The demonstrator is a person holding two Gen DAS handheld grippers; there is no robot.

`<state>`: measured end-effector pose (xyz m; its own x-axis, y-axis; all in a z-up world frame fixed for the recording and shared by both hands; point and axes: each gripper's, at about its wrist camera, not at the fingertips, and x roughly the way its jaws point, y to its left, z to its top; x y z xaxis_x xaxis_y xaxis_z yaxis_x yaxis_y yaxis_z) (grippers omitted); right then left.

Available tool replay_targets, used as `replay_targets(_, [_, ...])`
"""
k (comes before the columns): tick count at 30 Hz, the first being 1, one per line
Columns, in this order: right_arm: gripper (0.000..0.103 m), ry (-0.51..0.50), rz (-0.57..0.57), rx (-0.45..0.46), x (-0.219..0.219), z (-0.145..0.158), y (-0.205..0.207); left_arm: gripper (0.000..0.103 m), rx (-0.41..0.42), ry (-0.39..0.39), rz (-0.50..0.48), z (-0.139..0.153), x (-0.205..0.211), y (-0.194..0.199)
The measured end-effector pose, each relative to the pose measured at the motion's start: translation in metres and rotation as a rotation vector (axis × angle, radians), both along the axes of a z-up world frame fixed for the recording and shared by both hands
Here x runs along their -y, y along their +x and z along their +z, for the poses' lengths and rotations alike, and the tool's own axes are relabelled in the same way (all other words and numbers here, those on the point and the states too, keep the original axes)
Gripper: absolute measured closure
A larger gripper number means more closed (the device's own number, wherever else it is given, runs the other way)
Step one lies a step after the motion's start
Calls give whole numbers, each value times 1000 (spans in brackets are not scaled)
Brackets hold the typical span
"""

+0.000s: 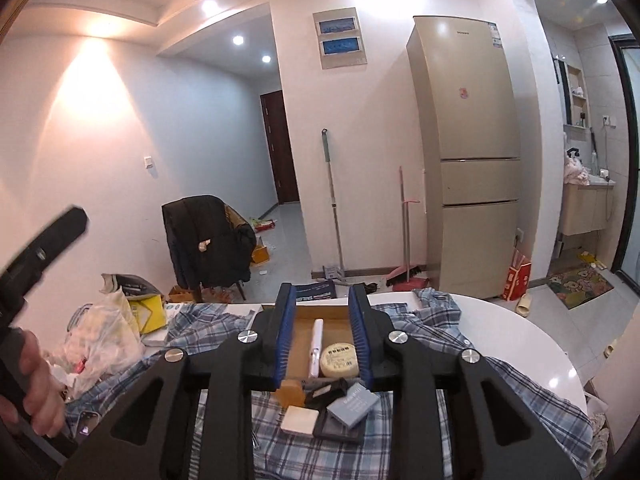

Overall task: Organize rigid objects
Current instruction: 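Raise both tools out of the box and move back over the table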

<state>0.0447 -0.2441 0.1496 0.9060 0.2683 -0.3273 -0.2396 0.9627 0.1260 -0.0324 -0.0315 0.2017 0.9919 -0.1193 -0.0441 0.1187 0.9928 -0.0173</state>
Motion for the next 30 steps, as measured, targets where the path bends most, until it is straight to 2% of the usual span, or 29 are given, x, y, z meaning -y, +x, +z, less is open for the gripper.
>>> replay_targets(3, [76,3,-2,-10,0,-7,-5,0,-2,-7,-3,-6,1,-7])
replay_targets(6, [75,12,-4,-27,5,-14,-10,0,-22,-17,-3,-17,-1,-12])
replay_targets(11, [55,11,-32,-39,12,-30,-19,0,-87,-26,10,-45,-4,-10])
replay_targets(13, [39,9,-33,-47,13,-36,-20,0,-97,-21,21,-55,-3,-10])
replay_targets(15, [26,13,-38,-55,15,-43,-20,0,-105,-20,32,-64,-2,-8])
replay_targets(24, [24,8,-53,-132,15,-67,-3,0,-189,-52,51,-95,-8,16])
replay_targets(30, [24,-3,-78,-139,21,-68,8,0,-264,-90,34,-99,-14,36])
